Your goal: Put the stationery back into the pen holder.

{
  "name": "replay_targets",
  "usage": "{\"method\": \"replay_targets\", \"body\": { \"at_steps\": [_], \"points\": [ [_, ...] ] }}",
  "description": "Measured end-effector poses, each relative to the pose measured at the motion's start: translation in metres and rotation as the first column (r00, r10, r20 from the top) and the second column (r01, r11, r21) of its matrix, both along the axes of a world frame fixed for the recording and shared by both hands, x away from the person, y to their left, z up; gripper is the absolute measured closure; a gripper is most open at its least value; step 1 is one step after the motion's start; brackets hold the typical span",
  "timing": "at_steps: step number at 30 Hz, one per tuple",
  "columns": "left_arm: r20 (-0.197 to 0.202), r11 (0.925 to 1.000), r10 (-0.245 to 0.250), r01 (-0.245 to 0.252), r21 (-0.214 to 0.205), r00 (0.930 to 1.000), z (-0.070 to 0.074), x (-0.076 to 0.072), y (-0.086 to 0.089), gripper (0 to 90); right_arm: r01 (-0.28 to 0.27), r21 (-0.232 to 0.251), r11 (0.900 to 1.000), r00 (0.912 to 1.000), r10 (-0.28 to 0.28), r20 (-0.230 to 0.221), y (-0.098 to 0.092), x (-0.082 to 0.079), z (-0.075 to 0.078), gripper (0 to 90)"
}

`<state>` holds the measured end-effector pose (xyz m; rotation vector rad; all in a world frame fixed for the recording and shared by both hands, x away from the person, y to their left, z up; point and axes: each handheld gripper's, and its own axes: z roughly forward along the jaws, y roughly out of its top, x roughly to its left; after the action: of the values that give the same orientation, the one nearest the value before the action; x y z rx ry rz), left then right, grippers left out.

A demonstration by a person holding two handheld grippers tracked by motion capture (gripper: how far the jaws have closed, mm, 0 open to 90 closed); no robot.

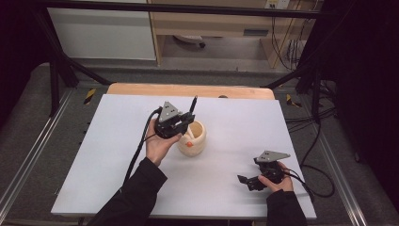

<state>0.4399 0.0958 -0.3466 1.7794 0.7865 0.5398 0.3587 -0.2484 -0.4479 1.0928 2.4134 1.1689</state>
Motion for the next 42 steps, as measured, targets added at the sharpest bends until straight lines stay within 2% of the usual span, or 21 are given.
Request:
{"method": "replay_targets", "body": {
  "at_steps": [12,25,42],
  "points": [
    [-0.013,0.9999,-0.012,0.012,0.007,0.9998,-0.016,0.012,-0.008,78.8,-0.001,-0.002,1.0,1.0,0.001,-0.006,0.001,0.0,-0.001,0.9],
    [-0.014,0.999,-0.04,0.04,0.019,0.9991,-0.033,0.013,-0.006,78.8,-0.006,-0.006,1.0,1.0,0.006,-0.002,0.001,0.0,-0.001,0.9],
    [-0.03,0.998,-0.046,0.048,0.042,0.9985,-0.056,0.014,-0.005,78.8,-0.009,-0.011,0.9999,0.9999,0.009,-0.005,0.001,0.0,-0.002,0.9]
  ]
}}
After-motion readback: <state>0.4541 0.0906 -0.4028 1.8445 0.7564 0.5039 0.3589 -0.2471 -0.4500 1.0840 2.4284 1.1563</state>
